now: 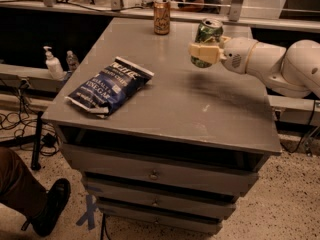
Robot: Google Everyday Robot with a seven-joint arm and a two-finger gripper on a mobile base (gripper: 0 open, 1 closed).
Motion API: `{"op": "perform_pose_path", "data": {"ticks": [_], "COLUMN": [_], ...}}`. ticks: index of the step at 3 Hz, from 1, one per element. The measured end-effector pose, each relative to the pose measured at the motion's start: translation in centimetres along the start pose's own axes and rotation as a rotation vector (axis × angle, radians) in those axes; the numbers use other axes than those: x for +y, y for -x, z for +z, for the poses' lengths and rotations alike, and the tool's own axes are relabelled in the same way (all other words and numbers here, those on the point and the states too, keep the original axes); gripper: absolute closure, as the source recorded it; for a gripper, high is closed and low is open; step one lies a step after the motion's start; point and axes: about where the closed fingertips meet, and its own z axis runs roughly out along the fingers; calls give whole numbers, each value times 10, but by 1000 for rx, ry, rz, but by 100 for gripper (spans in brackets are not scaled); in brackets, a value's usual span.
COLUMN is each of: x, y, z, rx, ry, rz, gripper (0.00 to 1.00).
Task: Move green can near blue chip bag
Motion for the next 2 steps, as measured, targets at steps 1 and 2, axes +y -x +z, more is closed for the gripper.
{"op": "perform_pose_path", "data": {"ticks": [1,2], "x": [32,61], "y": [-4,-11], "z": [34,63], "rx": [-1,15], "ry": [81,151], "rz": [-38,-90], "gripper": [100,100]}}
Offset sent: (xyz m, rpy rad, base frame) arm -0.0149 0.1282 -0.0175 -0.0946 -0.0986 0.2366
